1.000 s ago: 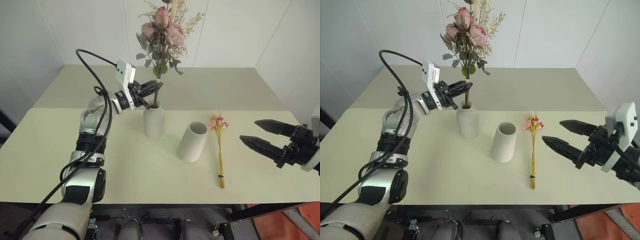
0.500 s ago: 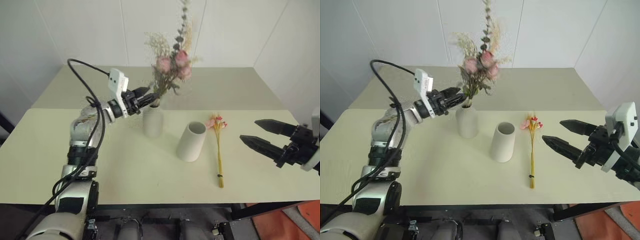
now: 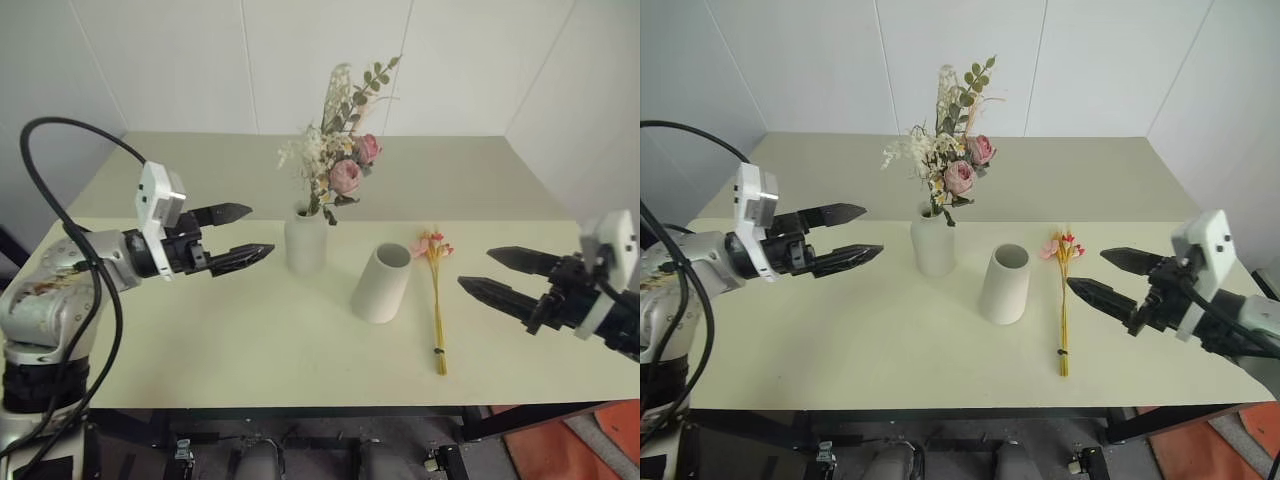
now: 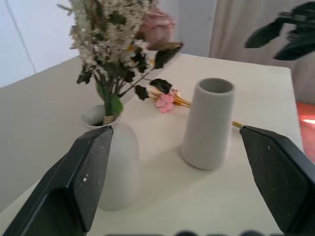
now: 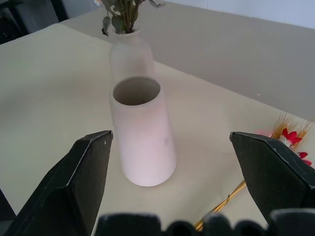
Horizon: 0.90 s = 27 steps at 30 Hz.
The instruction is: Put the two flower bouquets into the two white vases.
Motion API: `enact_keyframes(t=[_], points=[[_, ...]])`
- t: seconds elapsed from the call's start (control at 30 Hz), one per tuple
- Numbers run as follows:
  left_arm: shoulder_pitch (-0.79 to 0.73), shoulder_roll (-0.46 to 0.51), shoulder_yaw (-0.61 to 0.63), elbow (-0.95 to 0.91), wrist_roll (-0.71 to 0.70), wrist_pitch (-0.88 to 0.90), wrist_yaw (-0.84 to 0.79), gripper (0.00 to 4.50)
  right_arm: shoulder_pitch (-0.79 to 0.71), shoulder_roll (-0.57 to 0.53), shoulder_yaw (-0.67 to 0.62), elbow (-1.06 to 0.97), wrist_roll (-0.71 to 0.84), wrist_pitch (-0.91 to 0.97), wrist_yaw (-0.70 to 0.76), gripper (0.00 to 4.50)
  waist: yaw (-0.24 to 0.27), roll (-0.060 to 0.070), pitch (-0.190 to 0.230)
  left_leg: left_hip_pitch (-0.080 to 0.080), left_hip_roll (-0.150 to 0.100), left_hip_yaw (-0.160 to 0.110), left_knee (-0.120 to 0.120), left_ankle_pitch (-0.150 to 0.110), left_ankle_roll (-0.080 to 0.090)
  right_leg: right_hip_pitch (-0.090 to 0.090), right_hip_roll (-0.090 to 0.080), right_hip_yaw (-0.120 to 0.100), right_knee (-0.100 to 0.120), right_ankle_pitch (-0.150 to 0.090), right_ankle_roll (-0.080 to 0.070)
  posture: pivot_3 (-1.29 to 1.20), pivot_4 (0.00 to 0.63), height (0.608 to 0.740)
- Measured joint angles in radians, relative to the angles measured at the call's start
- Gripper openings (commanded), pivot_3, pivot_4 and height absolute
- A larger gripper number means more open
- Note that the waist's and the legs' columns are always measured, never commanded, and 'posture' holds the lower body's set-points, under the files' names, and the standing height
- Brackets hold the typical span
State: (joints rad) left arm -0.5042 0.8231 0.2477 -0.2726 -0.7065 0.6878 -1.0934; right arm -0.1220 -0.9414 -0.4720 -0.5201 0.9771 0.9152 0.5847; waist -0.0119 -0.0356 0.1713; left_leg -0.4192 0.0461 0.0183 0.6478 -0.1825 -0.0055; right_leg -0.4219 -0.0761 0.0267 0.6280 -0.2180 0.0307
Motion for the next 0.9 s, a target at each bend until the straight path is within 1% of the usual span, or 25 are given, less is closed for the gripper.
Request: enact_keyframes(t=[0.13, 0.23, 0.3, 0.4, 0.5, 0.57, 0.63, 0.7, 0.73, 0.77, 0.8, 0.9], points=[[0.011, 0.039, 0.008, 0.011, -0.005, -0.061, -0.095, 4.48, -0.163, 0.036, 0.129, 0.088, -0.009, 0.164, -0.176, 4.5, -0.002, 0.0, 0.0, -0.001, 0.0, 0.001, 0.0, 0.0, 0.0, -0.001, 0.0, 0.001, 0.0, 0.0, -0.002, 0.0, 0.15, 0.74], [0.013, 0.043, 0.007, 0.017, -0.008, -0.08, -0.128, 4.48, -0.278, 0.083, 0.236, 0.183, -0.062, 0.297, -0.302, 4.5, -0.002, 0.0, 0.0, -0.001, 0.001, 0.001, 0.0, 0.0, 0.0, -0.002, 0.001, 0.001, 0.0, 0.002, 0.001, 0.0, 0.15, 0.74], [0.014, 0.048, 0.007, 0.022, -0.008, -0.084, -0.141, 4.48, -0.369, 0.136, 0.3, 0.271, -0.11, 0.408, -0.373, 4.5, -0.002, 0.0, 0.0, -0.002, 0.001, 0.001, 0.0, 0.0, 0.0, -0.003, 0.001, 0.001, 0.0, 0.004, 0.001, 0.0, 0.15, 0.74], [0.014, 0.047, 0.006, 0.024, -0.007, -0.104, -0.14, 4.48, -0.454, 0.2, 0.343, 0.395, -0.171, 0.508, -0.421, 4.5, -0.001, 0.0, 0.0, -0.003, 0.001, 0.001, -0.001, 0.0, 0.0, -0.003, 0.001, 0.001, 0.0, 0.005, 0.0, 0.0, 0.15, 0.74], [0.02, 0.044, 0.008, 0.019, -0.007, -0.116, -0.13, 4.48, -0.504, 0.231, 0.41, 0.467, -0.232, 0.54, -0.426, 4.5, -0.001, 0.0, 0.0, -0.004, 0.001, 0.001, -0.001, 0.0, 0.0, -0.004, 0.001, 0.001, -0.001, 0.005, 0.001, 0.0, 0.15, 0.74], [0.044, 0.042, 0.011, 0.005, -0.009, -0.117, -0.12, 4.5, -0.528, 0.239, 0.445, 0.506, -0.271, 0.548, -0.419, 4.12, -0.002, 0.0, 0.0, -0.004, 0.001, 0.002, -0.001, 0.0, 0.0, -0.004, 0.001, 0.001, -0.001, 0.005, 0.001, 0.0, 0.15, 0.74], [0.067, 0.035, 0.011, -0.001, -0.01, -0.118, -0.109, 4.5, -0.548, 0.239, 0.475, 0.542, -0.314, 0.55, -0.411, 3.58, -0.002, 0.0, 0.0, -0.004, 0.001, 0.002, -0.001, 0.0, 0.0, -0.004, 0.001, 0.001, -0.001, 0.005, 0.001, 0.0, 0.15, 0.74], [0.089, 0.034, 0.013, -0.011, -0.011, -0.118, -0.096, 4.5, -0.573, 0.237, 0.515, 0.568, -0.358, 0.539, -0.388, 2.82, -0.003, 0.0, 0.0, -0.003, 0.001, 0.002, -0.001, 0.0, 0.0, -0.003, 0.001, 0.001, -0.001, 0.004, 0.002, 0.0, 0.15, 0.74], [0.096, 0.033, 0.013, -0.019, -0.013, -0.118, -0.092, 4.5, -0.577, 0.232, 0.534, 0.574, -0.376, 0.528, -0.375, 2.53, -0.003, 0.0, 0.0, -0.003, 0.001, 0.002, -0.001, 0.0, 0.0, -0.003, 0.002, 0.001, -0.001, 0.004, 0.002, 0.0, 0.15, 0.74], [0.108, 0.033, 0.017, -0.031, -0.021, -0.119, -0.085, 4.5, -0.585, 0.225, 0.556, 0.582, -0.399, 0.513, -0.357, 2.06, -0.003, 0.0, 0.0, -0.003, 0.001, 0.002, -0.001, 0.0, 0.0, -0.003, 0.002, 0.001, -0.001, 0.004, 0.002, 0.0, 0.15, 0.74], [0.114, 0.033, 0.02, -0.035, -0.024, -0.119, -0.083, 4.5, -0.588, 0.222, 0.567, 0.585, -0.409, 0.508, -0.346, 1.79, -0.003, 0.0, 0.0, -0.002, 0.001, 0.002, 0.0, 0.0, 0.0, -0.003, 0.001, 0.001, -0.001, 0.004, 0.002, 0.0, 0.15, 0.74], [0.131, 0.032, 0.026, -0.048, -0.035, -0.119, -0.066, 4.5, -0.601, 0.217, 0.599, 0.595, -0.452, 0.487, -0.308, 0.71, -0.006, 0.0, 0.0, -0.002, 0.002, 0.002, -0.001, 0.0, 0.0, -0.003, 0.002, 0.001, -0.001, 0.004, 0.002, 0.0, 0.15, 0.74]])
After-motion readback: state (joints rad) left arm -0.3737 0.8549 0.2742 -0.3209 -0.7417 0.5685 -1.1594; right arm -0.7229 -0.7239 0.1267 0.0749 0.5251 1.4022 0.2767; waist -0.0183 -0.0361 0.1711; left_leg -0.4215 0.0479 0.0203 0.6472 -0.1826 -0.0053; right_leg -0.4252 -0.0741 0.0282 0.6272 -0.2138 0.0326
